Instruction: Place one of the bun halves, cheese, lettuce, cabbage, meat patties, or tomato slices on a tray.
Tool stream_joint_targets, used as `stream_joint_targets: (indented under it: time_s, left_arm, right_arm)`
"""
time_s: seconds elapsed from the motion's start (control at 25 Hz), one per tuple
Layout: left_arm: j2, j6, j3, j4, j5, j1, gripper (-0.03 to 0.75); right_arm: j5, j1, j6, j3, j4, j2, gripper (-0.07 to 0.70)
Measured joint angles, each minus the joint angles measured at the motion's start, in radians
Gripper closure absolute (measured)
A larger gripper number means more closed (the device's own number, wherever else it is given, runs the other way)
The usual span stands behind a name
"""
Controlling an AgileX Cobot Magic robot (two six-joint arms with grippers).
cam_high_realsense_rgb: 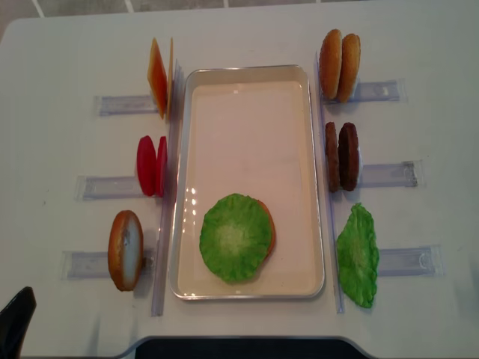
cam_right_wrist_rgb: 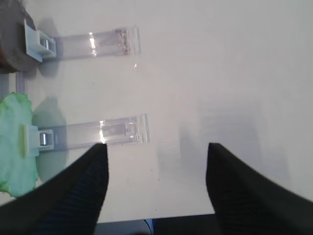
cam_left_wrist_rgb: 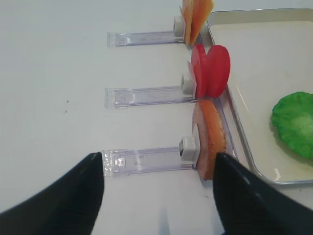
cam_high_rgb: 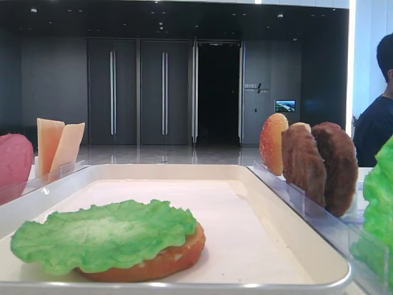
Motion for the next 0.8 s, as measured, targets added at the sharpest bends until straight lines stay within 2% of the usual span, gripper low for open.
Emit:
stream_joint_targets:
  time_s: [0.24, 0.8]
  left_arm:
    - [0.0, 0.0, 0.0, 0.0, 0.0, 0.0, 0.181]
    - [0.0, 0.0, 0.0, 0.0, 0.0, 0.0, 0.181]
  right_arm:
    - [-0.001, 0.0, 0.0, 0.034, 0.0, -0.218, 0.188]
    - [0.001, 0.012, -0.004, 0.199, 0.0, -0.608, 0.192]
